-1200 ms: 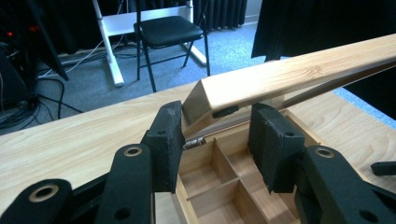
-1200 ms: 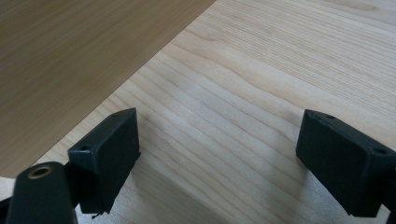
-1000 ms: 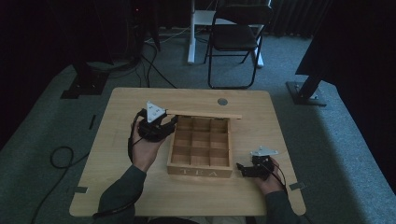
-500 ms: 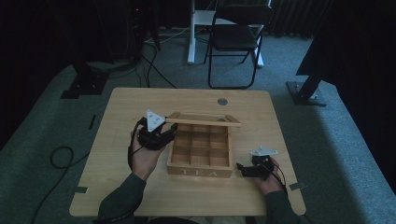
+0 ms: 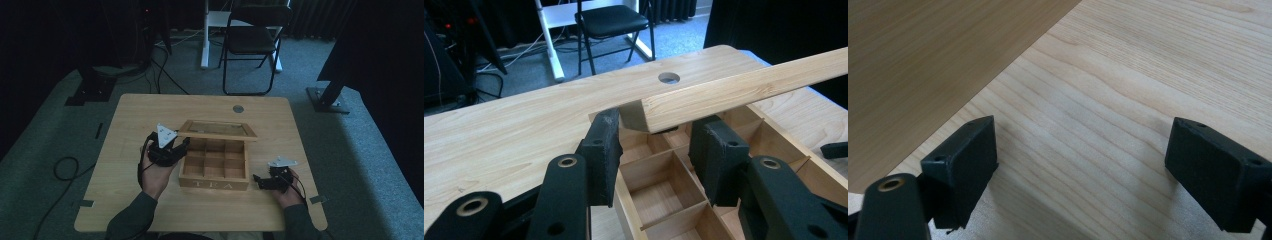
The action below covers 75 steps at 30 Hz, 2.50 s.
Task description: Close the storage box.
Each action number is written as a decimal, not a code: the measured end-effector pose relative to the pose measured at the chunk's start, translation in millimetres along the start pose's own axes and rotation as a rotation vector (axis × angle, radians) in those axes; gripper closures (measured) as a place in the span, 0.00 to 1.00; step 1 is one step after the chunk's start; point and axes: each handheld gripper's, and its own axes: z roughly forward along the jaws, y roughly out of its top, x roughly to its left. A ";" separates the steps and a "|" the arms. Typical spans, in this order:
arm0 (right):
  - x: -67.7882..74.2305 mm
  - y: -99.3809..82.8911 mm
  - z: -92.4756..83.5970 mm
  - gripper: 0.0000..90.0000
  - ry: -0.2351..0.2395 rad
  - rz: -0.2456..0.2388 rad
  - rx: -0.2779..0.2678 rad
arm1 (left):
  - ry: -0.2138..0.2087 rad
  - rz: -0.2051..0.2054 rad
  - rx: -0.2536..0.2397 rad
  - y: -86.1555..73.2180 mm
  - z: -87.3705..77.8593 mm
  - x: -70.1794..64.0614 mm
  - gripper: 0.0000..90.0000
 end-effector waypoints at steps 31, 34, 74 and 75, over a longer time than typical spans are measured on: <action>-0.3 -0.1 0.2 0.14 -0.001 -0.005 -0.003 | -0.023 -0.038 0.018 -21.8 -6.0 -4.5 0.61; -0.2 -0.1 0.1 0.14 0.000 -0.003 -0.002 | -0.026 -0.037 0.027 -23.5 -6.4 -4.8 0.61; -0.2 0.3 0.6 0.14 0.002 -0.005 -0.003 | -0.055 -0.035 0.049 -52.2 -13.2 -10.7 0.58; -0.2 0.3 0.6 0.14 0.002 -0.005 -0.003 | -0.055 -0.036 0.049 -52.5 -13.5 -10.8 0.58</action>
